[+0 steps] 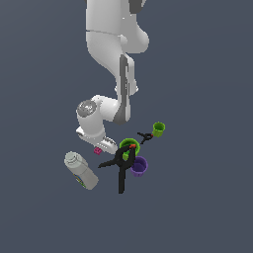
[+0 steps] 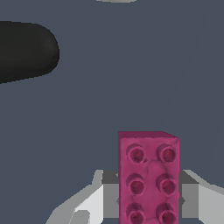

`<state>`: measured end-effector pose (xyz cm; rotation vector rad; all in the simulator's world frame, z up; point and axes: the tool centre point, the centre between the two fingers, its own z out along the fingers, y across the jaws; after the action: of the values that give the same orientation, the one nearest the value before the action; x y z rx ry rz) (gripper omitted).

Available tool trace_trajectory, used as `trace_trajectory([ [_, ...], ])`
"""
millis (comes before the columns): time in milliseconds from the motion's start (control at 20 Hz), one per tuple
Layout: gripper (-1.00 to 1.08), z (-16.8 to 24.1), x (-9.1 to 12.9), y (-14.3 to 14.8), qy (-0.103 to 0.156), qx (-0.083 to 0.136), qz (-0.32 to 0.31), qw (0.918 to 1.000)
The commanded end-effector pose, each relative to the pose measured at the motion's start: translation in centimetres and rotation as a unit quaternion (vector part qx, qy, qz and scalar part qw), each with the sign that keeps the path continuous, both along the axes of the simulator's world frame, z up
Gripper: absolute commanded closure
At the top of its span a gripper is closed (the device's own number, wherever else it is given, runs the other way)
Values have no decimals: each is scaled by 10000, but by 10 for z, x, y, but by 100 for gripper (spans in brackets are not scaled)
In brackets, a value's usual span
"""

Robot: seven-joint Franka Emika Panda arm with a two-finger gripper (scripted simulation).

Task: Pick up a designated object from a clutter of objects.

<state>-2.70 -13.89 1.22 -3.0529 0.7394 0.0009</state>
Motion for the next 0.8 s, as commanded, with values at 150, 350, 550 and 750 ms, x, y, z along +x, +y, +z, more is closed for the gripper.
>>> trace_trajectory([
  [150,108,0,0,0,-1,-2,0,10000],
  [350,108,4,0,0,-1,1,-1,10000],
  [550,108,17,2,0,-1,1,-1,10000],
  [750,108,39,4,0,-1,2,-4,10000],
])
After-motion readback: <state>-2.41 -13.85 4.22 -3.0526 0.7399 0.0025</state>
